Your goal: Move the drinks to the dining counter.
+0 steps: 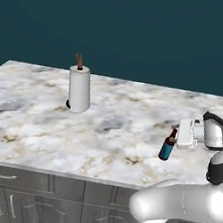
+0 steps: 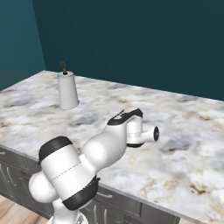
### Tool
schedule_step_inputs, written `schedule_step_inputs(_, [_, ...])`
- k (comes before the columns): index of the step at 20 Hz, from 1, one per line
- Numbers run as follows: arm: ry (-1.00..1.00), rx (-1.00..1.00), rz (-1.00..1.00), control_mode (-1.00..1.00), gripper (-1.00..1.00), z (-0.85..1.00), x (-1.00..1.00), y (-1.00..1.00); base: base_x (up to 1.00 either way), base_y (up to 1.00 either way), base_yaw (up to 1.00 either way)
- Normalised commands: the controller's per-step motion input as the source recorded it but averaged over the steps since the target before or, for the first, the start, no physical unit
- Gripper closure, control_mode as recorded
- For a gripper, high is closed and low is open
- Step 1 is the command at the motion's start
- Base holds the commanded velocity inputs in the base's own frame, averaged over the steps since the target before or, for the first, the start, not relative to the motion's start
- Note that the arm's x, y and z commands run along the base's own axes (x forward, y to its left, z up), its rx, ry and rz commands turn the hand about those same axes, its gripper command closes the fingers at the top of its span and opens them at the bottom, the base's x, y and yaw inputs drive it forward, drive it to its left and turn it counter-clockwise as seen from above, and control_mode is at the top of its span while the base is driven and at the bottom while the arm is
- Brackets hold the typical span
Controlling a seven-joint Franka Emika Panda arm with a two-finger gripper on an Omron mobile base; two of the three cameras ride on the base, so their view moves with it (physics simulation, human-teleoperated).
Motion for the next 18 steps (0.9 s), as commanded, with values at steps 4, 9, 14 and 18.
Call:
schedule_step_inputs(4, [0.0,0.0,0.0,-1.0,-1.0,0.11,-0.07,0.19,0.0,0.0,0.0])
schedule_step_inputs(9, [0.0,-0.04,0.0,-1.0,-1.0,0.37,0.0,0.37,0.0,0.0,0.0])
schedule_step_inputs(14, [-0.03,-0.05,0.0,-1.0,-1.0,0.57,-0.08,0.26,0.0,0.0,0.0])
schedule_step_inputs(18, [-0.11,-0.02,0.0,-1.0,-1.0,0.65,-0.37,0.03,0.0,0.0,0.0])
